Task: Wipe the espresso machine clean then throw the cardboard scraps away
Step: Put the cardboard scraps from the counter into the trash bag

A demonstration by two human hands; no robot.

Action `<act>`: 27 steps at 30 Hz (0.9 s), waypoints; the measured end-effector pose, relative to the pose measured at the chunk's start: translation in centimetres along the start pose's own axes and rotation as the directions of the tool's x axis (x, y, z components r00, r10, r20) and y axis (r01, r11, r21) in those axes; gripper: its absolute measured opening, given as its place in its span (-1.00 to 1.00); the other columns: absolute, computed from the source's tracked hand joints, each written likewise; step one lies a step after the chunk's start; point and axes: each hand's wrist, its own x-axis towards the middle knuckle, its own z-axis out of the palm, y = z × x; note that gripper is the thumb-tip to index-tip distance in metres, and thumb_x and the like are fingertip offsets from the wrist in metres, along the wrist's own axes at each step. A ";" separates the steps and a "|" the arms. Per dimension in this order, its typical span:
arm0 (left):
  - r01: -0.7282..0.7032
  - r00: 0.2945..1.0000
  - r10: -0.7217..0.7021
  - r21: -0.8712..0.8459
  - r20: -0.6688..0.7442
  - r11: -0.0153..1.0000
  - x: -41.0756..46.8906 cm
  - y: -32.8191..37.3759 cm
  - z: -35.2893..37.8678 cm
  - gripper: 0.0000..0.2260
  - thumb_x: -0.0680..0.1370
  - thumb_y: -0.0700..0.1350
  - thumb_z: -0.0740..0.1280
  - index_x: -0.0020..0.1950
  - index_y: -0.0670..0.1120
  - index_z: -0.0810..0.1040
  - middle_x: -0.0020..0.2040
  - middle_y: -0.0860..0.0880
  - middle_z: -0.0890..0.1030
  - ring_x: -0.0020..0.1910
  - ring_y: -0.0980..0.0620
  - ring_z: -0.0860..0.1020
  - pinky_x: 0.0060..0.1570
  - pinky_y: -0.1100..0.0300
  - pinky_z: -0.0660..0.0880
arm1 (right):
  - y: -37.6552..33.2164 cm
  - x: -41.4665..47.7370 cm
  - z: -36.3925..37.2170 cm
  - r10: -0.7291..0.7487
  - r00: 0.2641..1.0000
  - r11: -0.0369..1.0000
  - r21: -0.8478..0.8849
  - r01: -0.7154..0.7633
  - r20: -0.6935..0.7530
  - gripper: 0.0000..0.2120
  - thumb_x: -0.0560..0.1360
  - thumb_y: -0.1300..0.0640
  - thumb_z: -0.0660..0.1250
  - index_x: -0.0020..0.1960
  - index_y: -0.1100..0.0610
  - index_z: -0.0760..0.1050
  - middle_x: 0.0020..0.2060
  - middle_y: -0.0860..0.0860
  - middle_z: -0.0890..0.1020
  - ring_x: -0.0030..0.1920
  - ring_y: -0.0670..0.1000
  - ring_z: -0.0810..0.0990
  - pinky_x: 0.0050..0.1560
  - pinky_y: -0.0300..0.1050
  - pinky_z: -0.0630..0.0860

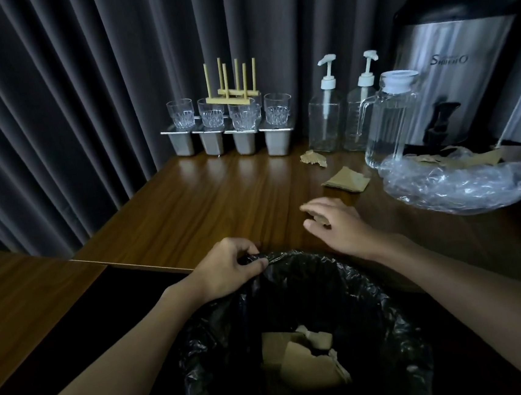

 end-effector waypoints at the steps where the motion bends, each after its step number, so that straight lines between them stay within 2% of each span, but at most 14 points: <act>1: 0.005 1.000 -0.005 -0.001 -0.003 1.000 0.0 -0.1 0.1 -0.84 0.54 0.01 0.45 -0.19 -0.01 0.64 0.10 0.05 0.67 0.31 0.21 0.51 0.36 0.04 0.42 | 0.8 0.4 0.1 0.045 0.999 0.992 -0.117 -0.044 0.001 -0.54 0.64 -0.12 0.13 0.50 -0.03 0.26 0.48 -0.05 0.29 0.50 0.01 0.19 0.44 0.11 0.17; 3: 0.012 1.000 -0.012 0.001 -0.010 1.000 0.0 -0.2 0.2 -0.83 0.54 0.03 0.44 -0.21 -0.02 0.62 0.10 0.04 0.68 0.29 0.20 0.53 0.33 0.00 0.46 | 2.2 0.8 0.5 0.131 0.988 0.976 -0.186 -0.114 0.082 -0.47 0.64 -0.15 0.07 0.56 0.00 0.13 0.54 -0.04 0.21 0.53 0.00 0.12 0.46 0.16 0.11; 4: 0.013 1.000 -0.013 0.009 -0.013 1.000 0.0 -0.2 0.2 -0.82 0.53 0.04 0.44 -0.21 -0.01 0.62 0.07 0.05 0.69 0.26 0.18 0.55 0.30 -0.02 0.48 | 2.6 0.9 0.8 0.151 0.982 0.976 -0.178 -0.129 0.116 -0.46 0.64 -0.16 0.06 0.56 0.01 0.13 0.54 -0.03 0.21 0.54 0.00 0.13 0.46 0.16 0.11; 7: 0.023 1.000 -0.022 0.031 -0.021 0.999 0.0 -0.1 0.1 -0.82 0.53 0.07 0.44 -0.20 0.00 0.62 -0.05 0.08 0.69 0.10 0.14 0.63 0.16 -0.08 0.55 | 3.2 1.0 1.3 0.084 0.990 0.994 -0.075 -0.076 0.111 -0.55 0.64 -0.13 0.09 0.46 0.02 0.33 0.48 -0.06 0.32 0.49 -0.01 0.25 0.44 0.19 0.15; 10: 0.031 0.999 -0.030 0.042 -0.017 0.999 -0.1 0.0 0.4 -0.84 0.53 0.06 0.43 -0.19 0.01 0.61 -0.13 0.06 0.68 -0.07 0.13 0.65 0.02 -0.09 0.59 | 2.9 1.1 1.3 0.067 0.998 0.997 0.046 -0.068 0.005 -0.67 0.63 -0.05 0.17 0.31 0.04 0.50 0.35 -0.08 0.42 0.39 0.01 0.35 0.39 0.22 0.24; 13: 0.020 1.000 -0.019 0.092 -0.005 0.996 -0.4 0.0 0.9 -0.84 0.54 0.07 0.43 -0.19 0.05 0.58 0.00 0.10 0.67 0.11 0.17 0.61 0.14 -0.04 0.56 | 2.8 0.9 1.3 0.146 0.989 0.988 -0.057 -0.146 -0.004 -0.72 0.59 -0.09 0.23 0.25 -0.05 0.50 0.32 -0.03 0.41 0.37 0.07 0.31 0.36 0.20 0.20; 16: -0.005 1.000 0.006 0.143 -0.006 0.990 -0.6 -0.1 1.2 -0.83 0.54 0.10 0.41 -0.16 0.05 0.57 0.09 0.10 0.66 0.19 0.15 0.59 0.13 -0.02 0.55 | 2.5 0.7 1.6 0.171 0.985 0.982 -0.076 -0.172 -0.017 -0.84 0.53 -0.08 0.35 0.07 -0.10 0.50 0.15 -0.05 0.49 0.26 0.07 0.39 0.26 0.13 0.23; 18: -0.017 1.000 0.018 0.150 -0.007 0.988 -0.8 -0.2 1.3 -0.83 0.55 0.08 0.41 -0.16 0.05 0.55 0.18 0.06 0.66 0.29 0.18 0.54 0.18 0.02 0.54 | 2.1 0.6 1.5 0.218 0.976 0.976 0.016 -0.217 -0.006 -0.78 0.47 0.00 0.43 0.03 -0.12 0.41 0.11 -0.06 0.49 0.18 0.05 0.46 0.25 0.13 0.34; 20: -0.020 1.000 0.022 0.130 -0.011 0.991 -1.2 -0.4 1.5 -0.84 0.55 0.04 0.42 -0.17 0.03 0.55 0.24 0.03 0.64 0.35 0.24 0.48 0.25 0.06 0.51 | 1.4 0.5 1.4 0.280 0.960 0.946 0.162 -0.281 0.029 -0.64 0.45 0.14 0.44 0.10 -0.09 0.34 0.11 0.01 0.53 0.08 0.09 0.55 0.10 0.20 0.52; 22: -0.014 1.000 0.017 0.107 -0.021 0.994 -1.5 -0.8 1.7 -0.84 0.55 0.00 0.44 -0.19 0.00 0.56 0.28 0.04 0.62 0.35 0.29 0.45 0.30 0.12 0.47 | 0.6 0.1 0.9 0.294 0.955 0.907 0.301 -0.294 0.046 -0.61 0.48 0.26 0.39 0.20 -0.02 0.34 0.07 0.07 0.55 0.03 0.12 0.60 0.02 0.14 0.57; 24: -0.011 0.999 0.015 0.091 -0.035 0.996 -1.8 -1.2 1.8 -0.83 0.54 0.00 0.44 -0.20 -0.01 0.56 0.33 0.07 0.59 0.35 0.31 0.45 0.32 0.15 0.45 | -0.6 -0.6 0.1 0.274 0.959 0.846 0.454 -0.278 0.077 -0.66 0.51 0.30 0.35 0.23 0.07 0.40 0.06 0.10 0.60 0.02 0.07 0.61 0.01 0.02 0.58; 26: 0.000 0.999 0.004 0.079 -0.042 0.997 -1.8 -1.4 1.9 -0.84 0.54 0.00 0.44 -0.20 0.00 0.57 0.32 0.11 0.59 0.32 0.32 0.46 0.29 0.19 0.46 | -1.8 -1.5 -0.9 0.190 0.964 0.740 0.618 -0.265 0.186 -0.65 0.53 0.31 0.36 0.28 0.14 0.43 0.03 0.14 0.65 -0.02 0.04 0.63 0.00 -0.05 0.55; 27: 0.004 0.999 -0.001 0.084 -0.040 0.996 -1.8 -1.4 1.8 -0.84 0.54 0.01 0.44 -0.19 0.00 0.57 0.27 0.12 0.61 0.27 0.37 0.48 0.22 0.27 0.47 | -2.4 -2.1 -1.4 0.120 0.957 0.699 0.662 -0.270 0.264 -0.64 0.53 0.30 0.36 0.29 0.15 0.44 0.02 0.16 0.66 -0.04 0.04 0.62 -0.01 -0.06 0.52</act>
